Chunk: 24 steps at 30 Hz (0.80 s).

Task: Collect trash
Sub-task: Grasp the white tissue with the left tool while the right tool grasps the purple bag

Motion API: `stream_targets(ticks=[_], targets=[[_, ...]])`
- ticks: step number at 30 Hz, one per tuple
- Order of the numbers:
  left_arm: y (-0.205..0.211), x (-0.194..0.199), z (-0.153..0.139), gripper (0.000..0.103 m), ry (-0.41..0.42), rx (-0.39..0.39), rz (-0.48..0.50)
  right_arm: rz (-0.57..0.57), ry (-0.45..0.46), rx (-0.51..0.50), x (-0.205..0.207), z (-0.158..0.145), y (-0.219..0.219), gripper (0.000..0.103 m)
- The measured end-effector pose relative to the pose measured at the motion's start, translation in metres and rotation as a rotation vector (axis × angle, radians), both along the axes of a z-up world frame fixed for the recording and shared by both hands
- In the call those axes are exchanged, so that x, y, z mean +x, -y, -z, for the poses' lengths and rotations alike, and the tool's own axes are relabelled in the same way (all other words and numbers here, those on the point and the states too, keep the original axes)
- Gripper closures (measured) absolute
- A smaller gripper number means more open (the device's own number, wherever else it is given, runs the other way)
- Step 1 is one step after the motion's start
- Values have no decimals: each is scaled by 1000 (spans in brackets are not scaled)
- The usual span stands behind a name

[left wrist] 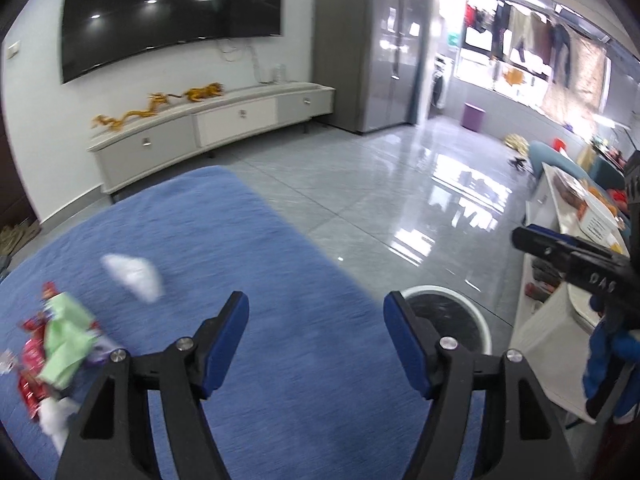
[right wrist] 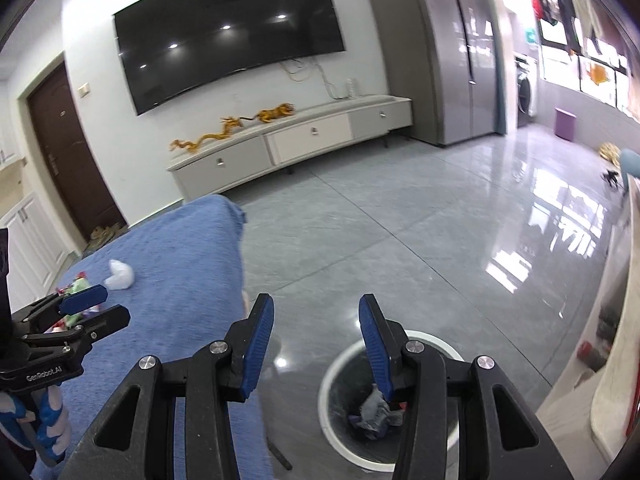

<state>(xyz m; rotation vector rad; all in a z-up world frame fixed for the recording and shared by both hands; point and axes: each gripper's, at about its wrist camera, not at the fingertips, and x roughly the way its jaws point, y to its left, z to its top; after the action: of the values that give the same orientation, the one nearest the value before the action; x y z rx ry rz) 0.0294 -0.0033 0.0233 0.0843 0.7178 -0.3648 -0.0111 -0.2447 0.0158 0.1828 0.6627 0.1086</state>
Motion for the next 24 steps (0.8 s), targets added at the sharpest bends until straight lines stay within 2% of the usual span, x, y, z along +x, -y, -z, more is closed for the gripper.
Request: stream_targets(ticks=[11,13,17,19,22,24], targets=[[-134,-14,6,35,32,-14,-263,-180,-9,10,30,-6,-74,61],[-156,-17,14,35,23,11,-317,-226,-26,14,35,-1,-90,61],[-201,-22,31,35,-27,12,-405,-354,-79,15,54,16,-136,61],[-213,-25,37,35,-44,12,-427,-416,-102,9,62,24,-160,61],[-225,-29,47,35,-66,6,-448,-517,-136,11,73,37,-199,55],[-231,-34,52,35,-81,-19,-463,-584,-155,10,79,45,-226,54]])
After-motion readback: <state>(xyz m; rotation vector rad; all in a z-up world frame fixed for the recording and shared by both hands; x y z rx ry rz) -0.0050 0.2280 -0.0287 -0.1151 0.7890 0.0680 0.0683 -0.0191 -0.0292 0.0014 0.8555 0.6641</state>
